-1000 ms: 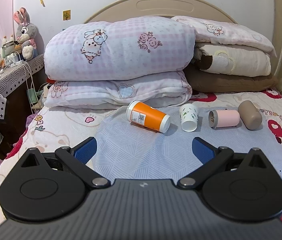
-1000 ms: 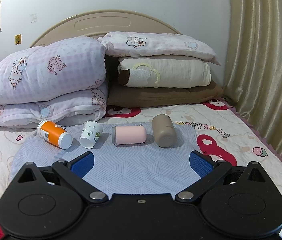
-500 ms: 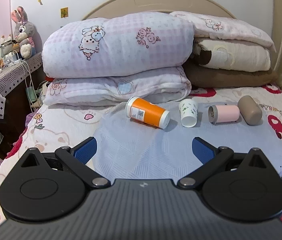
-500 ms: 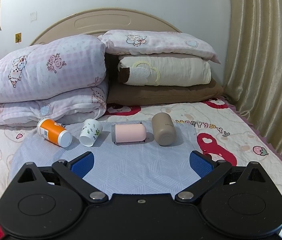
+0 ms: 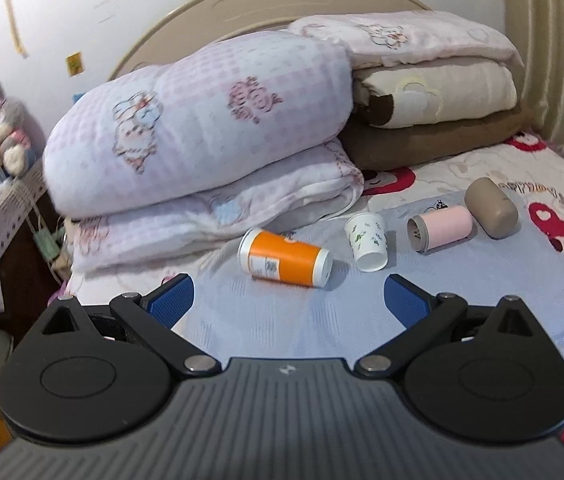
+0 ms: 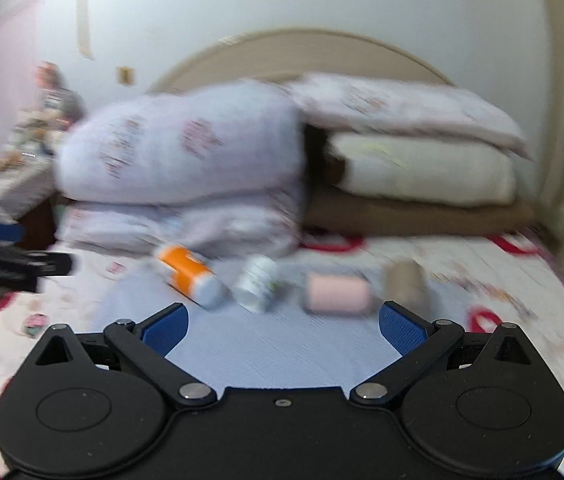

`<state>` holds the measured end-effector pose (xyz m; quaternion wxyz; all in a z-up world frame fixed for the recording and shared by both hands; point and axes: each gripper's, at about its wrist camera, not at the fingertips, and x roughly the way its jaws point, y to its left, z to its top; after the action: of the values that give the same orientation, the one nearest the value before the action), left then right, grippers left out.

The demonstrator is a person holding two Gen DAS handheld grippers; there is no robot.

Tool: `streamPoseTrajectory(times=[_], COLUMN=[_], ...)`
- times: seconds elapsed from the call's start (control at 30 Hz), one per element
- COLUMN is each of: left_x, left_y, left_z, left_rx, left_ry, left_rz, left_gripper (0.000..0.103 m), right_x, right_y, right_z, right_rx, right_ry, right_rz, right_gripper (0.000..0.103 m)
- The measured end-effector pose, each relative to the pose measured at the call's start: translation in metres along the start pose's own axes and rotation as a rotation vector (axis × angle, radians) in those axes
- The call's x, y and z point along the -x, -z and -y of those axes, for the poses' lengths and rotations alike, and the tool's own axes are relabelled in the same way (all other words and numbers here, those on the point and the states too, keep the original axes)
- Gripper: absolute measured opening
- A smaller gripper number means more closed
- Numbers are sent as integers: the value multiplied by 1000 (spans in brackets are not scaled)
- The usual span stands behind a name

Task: Flip cup upright
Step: 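Move the right tool toward the white leaf-print paper cup lying sideways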

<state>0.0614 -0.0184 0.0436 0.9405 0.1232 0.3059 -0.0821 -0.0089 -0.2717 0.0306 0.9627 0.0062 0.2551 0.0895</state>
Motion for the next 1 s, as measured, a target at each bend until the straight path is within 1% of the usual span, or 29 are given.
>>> streamPoseTrajectory(times=[0.03, 0.13, 0.23, 0.33, 0.4, 0.53, 0.57, 0.63, 0.67, 0.7, 0.8, 0.9, 1.0], left_x=[-4, -21, -43, -70, -90, -130, -142, -163, -171, -179, -198, -218, -236], left_y=[-5, -17, -27, -34, -36, -35, -34, -31, -29, -27, -22, -18, -15], left_z=[2, 6, 12, 20, 23, 24, 24, 22, 22, 22, 20, 17, 15], left_rx=[-7, -2, -1, -5, 3, 41, 58, 92, 106, 115, 137, 177, 210], left_ry=[4, 26, 71, 121, 150, 190, 209, 239, 241, 247, 271, 308, 335], left_rz=[-1, -11, -27, -56, -85, -117, -128, -148, -146, -139, -114, -124, -138], left_gripper=[103, 103, 102, 102, 102, 102, 102, 101, 101, 100, 100, 100, 100], right_x=[-7, -35, -61, -90, -112, -153, -160, -175, -181, -186, -211, -238, -267], right_y=[-3, -11, -14, -16, -14, -5, -4, -1, 0, 1, 10, 19, 28], right_z=[4, 8, 14, 22, 25, 27, 27, 25, 23, 21, 12, 7, 7], right_rx=[-2, -4, -17, -74, -111, -136, -138, -129, -123, -110, -50, -18, -28], right_ry=[-37, -109, -164, -225, -256, -295, -300, -317, -327, -324, -295, -268, -239], right_rz=[-9, -90, -137, -201, -245, -309, -314, -296, -266, -242, -201, -168, -175], right_gripper=[103, 103, 103, 103, 103, 103, 103, 102, 101, 98, 96, 94, 94])
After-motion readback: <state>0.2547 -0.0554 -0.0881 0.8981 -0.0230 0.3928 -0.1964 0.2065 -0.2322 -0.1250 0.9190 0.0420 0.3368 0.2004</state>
